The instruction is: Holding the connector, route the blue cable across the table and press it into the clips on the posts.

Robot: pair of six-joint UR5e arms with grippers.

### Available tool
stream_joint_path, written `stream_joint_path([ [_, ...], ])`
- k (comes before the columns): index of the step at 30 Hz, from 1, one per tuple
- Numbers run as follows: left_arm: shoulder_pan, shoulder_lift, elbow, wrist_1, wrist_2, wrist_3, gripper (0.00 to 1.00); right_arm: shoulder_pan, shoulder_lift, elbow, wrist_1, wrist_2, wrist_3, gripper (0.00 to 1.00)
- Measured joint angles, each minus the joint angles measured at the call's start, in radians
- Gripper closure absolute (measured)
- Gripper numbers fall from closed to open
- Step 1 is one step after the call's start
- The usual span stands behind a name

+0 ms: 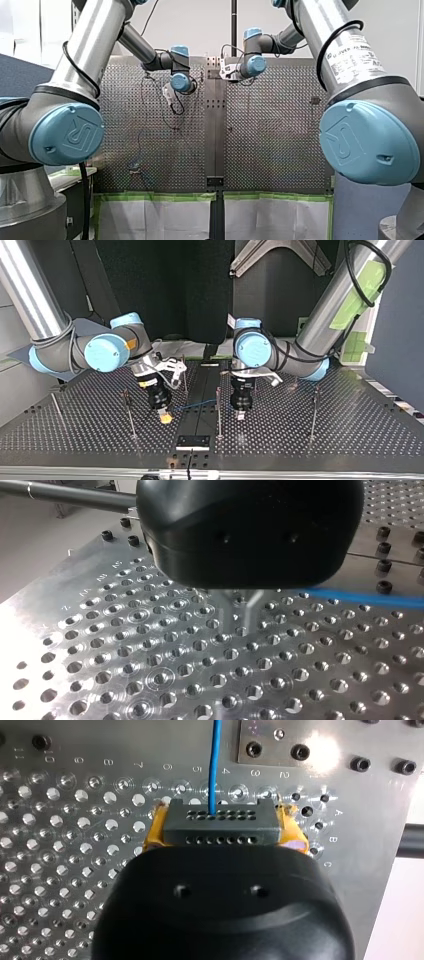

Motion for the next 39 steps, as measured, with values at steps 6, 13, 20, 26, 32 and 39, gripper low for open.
stream_joint_path([
  [6, -0.005, 0.002, 0.000, -0.028, -0.009, -0.004, 0.32, -0.001, 0.000, 0.000, 0.002, -0.003, -0.001, 1.00],
  [13, -0.010, 0.022, -0.001, -0.084, -0.059, 0.016, 0.00, 0.004, -0.001, 0.000, 0.011, -0.003, -0.002, 1.00],
  [20, -0.023, 0.074, -0.004, -0.140, -0.114, 0.032, 0.00, 0.004, -0.030, 0.000, 0.033, -0.003, 0.003, 1.00],
  [26, -0.046, 0.121, -0.039, -0.187, -0.135, 0.037, 0.00, 0.002, -0.071, 0.003, 0.058, -0.004, 0.012, 1.00],
  [32, -0.066, 0.172, -0.087, -0.237, -0.094, 0.031, 0.00, 0.006, -0.082, 0.009, 0.087, -0.004, 0.017, 1.00],
  [39, -0.094, 0.238, -0.154, -0.304, -0.032, 0.018, 0.00, 0.009, -0.084, 0.030, 0.097, -0.003, 0.018, 1.00],
])
